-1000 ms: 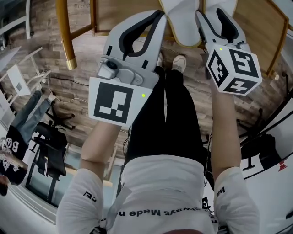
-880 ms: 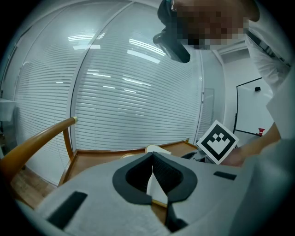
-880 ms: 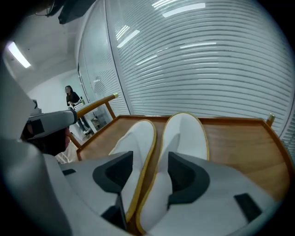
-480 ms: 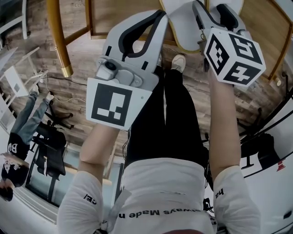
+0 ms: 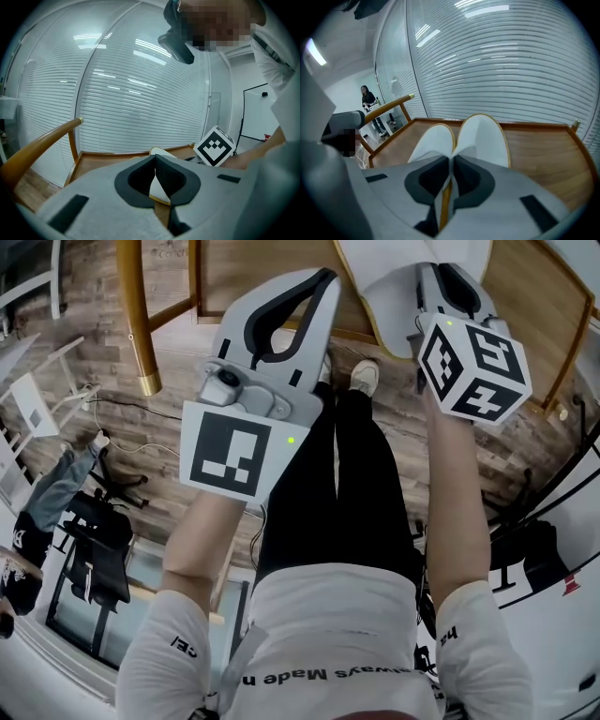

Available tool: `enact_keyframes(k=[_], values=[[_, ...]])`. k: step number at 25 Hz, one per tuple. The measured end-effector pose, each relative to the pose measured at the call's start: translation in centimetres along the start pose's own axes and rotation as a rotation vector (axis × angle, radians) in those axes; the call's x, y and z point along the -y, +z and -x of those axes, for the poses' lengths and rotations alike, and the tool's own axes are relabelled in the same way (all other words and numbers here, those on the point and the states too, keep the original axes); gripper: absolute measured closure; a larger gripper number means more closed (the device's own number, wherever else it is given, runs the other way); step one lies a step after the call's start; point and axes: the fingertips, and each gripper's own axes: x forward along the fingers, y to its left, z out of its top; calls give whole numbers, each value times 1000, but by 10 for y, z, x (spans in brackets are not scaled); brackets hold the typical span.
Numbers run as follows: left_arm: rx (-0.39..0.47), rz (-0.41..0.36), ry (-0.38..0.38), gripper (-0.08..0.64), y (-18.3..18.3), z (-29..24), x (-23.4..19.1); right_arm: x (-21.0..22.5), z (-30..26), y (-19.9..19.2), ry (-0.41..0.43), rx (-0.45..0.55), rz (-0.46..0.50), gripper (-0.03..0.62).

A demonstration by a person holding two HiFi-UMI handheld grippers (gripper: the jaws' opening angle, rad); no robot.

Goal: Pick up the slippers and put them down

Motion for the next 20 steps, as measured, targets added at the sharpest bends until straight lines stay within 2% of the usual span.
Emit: enact_keyframes(k=[9, 20], values=[[30, -9, 13, 548, 38, 16, 2, -7, 32, 31, 10, 40, 18, 563], [69, -9, 28, 548, 105, 53, 25, -14, 110, 91, 39, 101, 29, 566]])
